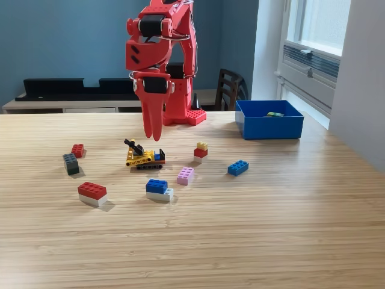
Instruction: Grasp a lego block and put it in the bin.
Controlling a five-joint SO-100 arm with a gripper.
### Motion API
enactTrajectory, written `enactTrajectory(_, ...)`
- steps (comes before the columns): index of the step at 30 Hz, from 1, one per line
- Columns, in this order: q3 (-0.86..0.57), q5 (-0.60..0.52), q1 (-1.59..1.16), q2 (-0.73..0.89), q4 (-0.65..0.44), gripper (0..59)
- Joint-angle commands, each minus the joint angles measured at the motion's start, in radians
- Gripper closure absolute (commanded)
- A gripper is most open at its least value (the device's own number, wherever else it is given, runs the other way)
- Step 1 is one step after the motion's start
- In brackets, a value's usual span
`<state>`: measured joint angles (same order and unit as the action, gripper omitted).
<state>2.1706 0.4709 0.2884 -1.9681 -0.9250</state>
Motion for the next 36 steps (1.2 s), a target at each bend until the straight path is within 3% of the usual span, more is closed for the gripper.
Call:
enactTrajectory(1,0.002,-0.009,0.015,-0.043,0.025,22.0)
enactTrajectory(14,0.034,-0.048,0.021,-0.026,0.048,20.8)
enactTrajectory(30,-0.115,-0.069,0.06,0.318,0.054,22.3)
enactTrajectory(36,-0.164,-0.077,0.063,0.353,0.049,28.1)
